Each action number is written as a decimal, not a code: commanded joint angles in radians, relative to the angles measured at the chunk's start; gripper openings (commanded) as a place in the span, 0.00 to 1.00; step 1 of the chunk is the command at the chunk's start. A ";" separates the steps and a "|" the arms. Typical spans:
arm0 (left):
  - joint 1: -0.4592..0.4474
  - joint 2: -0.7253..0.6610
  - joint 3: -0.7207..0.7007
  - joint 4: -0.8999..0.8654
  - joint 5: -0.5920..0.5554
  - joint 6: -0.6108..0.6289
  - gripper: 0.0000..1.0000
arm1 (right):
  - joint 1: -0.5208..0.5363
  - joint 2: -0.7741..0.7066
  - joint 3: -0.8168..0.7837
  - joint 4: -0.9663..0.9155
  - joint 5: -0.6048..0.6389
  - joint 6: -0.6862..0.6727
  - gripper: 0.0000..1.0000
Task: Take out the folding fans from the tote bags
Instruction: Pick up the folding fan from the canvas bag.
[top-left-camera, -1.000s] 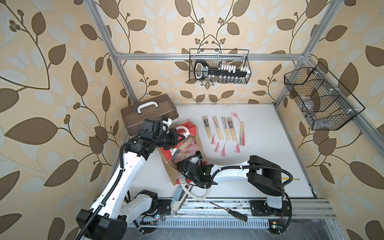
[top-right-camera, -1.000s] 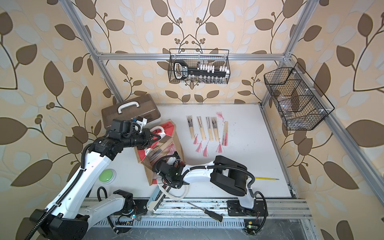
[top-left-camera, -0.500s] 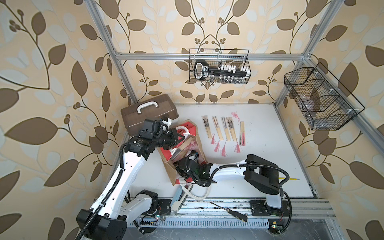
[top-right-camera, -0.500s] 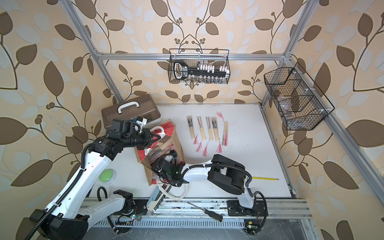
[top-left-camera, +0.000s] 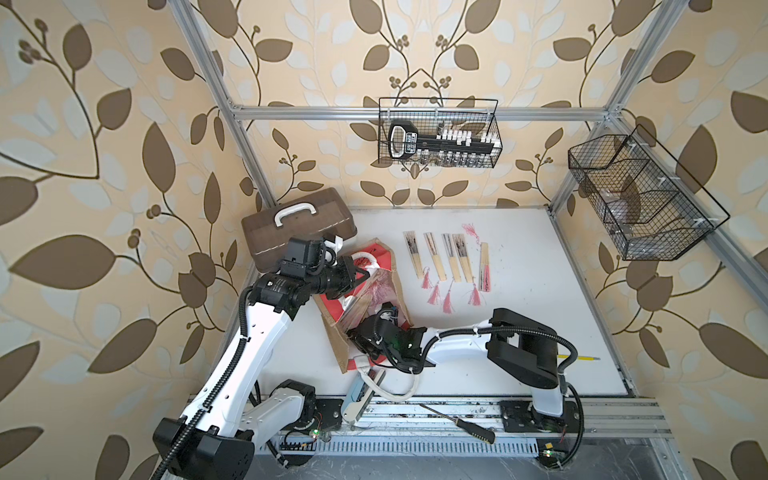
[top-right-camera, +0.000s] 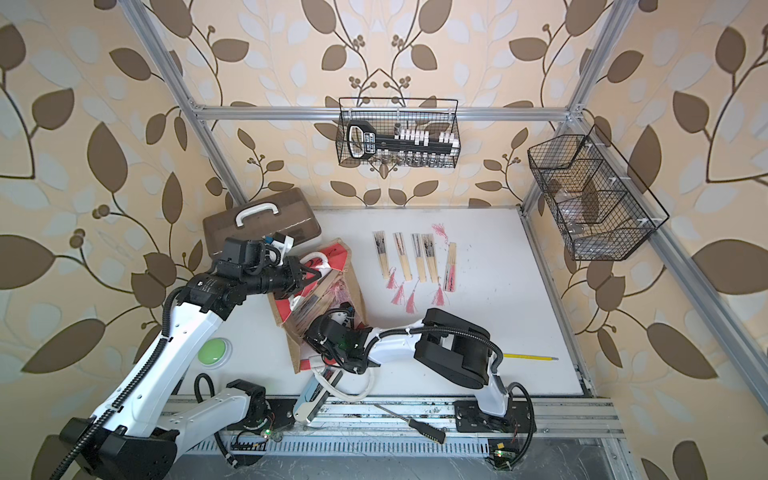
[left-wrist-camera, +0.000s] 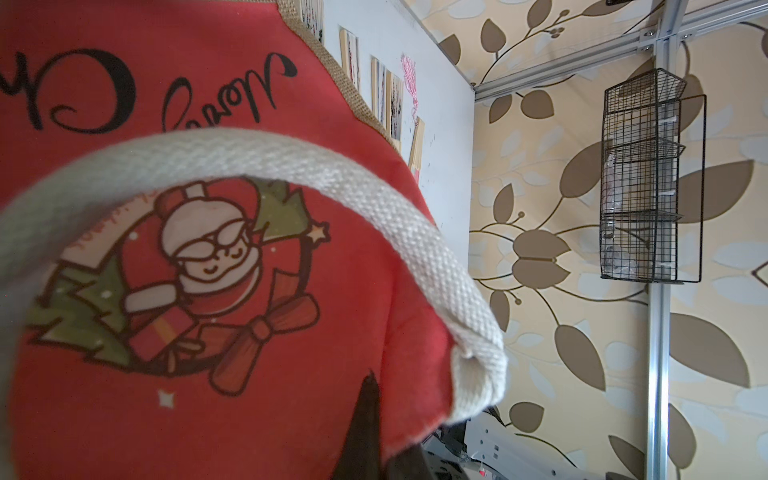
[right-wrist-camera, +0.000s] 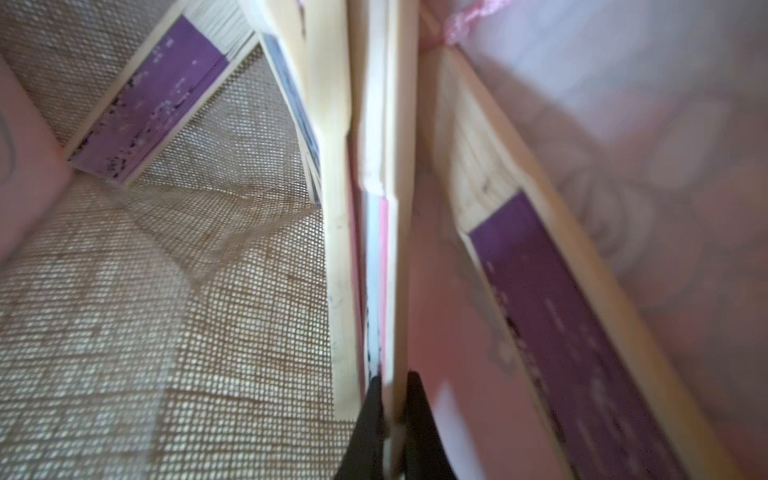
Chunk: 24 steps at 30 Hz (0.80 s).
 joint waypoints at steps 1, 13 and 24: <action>0.009 -0.004 0.044 0.000 0.002 0.024 0.00 | 0.010 -0.005 -0.017 0.014 -0.007 0.025 0.01; 0.009 -0.011 0.028 -0.007 -0.020 0.043 0.00 | 0.039 -0.187 -0.148 0.011 -0.030 -0.040 0.01; 0.009 -0.016 0.019 -0.006 -0.037 0.052 0.00 | 0.027 -0.395 -0.274 -0.092 -0.040 -0.163 0.02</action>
